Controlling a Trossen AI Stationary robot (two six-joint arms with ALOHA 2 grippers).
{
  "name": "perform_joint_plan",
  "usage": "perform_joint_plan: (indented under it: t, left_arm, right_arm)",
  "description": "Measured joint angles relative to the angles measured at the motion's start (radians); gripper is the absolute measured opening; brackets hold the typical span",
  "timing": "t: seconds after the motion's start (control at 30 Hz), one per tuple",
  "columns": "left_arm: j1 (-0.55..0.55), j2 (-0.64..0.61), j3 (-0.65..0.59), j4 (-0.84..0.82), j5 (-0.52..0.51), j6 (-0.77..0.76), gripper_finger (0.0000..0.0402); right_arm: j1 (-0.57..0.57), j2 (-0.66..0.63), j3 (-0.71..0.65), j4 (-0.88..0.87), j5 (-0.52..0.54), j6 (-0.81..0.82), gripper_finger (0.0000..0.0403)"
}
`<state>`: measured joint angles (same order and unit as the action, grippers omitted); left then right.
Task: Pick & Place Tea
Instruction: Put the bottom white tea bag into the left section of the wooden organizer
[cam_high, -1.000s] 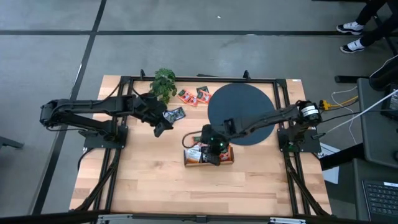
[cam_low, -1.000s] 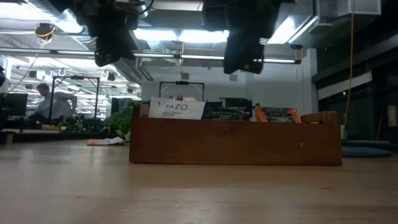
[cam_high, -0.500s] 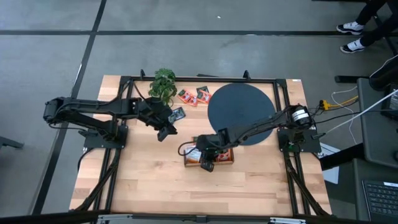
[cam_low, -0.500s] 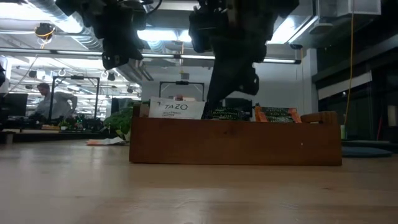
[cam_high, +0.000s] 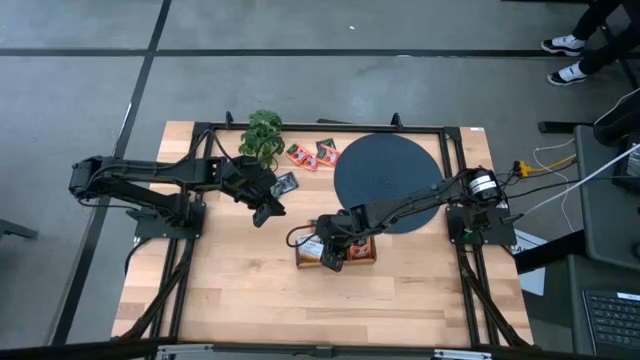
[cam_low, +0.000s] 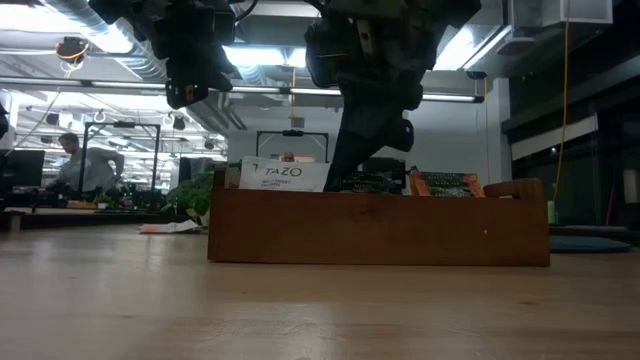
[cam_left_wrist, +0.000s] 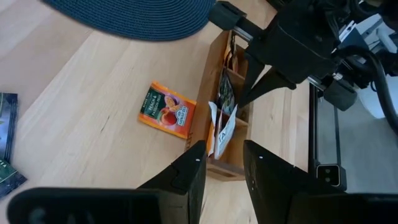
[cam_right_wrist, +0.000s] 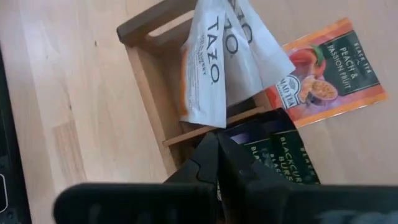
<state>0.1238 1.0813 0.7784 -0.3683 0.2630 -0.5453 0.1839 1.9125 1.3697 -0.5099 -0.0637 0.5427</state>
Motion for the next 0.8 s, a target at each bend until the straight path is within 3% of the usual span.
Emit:
perform_joint_plan:
  t: [0.43,0.67,0.8]
  left_arm:
    - [0.000,0.000,0.000,0.000,0.000,0.000,0.0102]
    - [0.000,0.000,0.000,0.000,0.000,0.000,0.0102]
    - [0.000,0.000,0.000,0.001,-0.001,0.006,0.0102]
  right_arm:
    - [-0.035,0.000,0.001,0.120,0.002,0.006,0.0009]
    - [-0.037,-0.006,0.001,0.069,-0.049,0.012,0.0009]
    - [-0.036,-0.028,0.001,0.028,-0.007,0.029,0.0009]
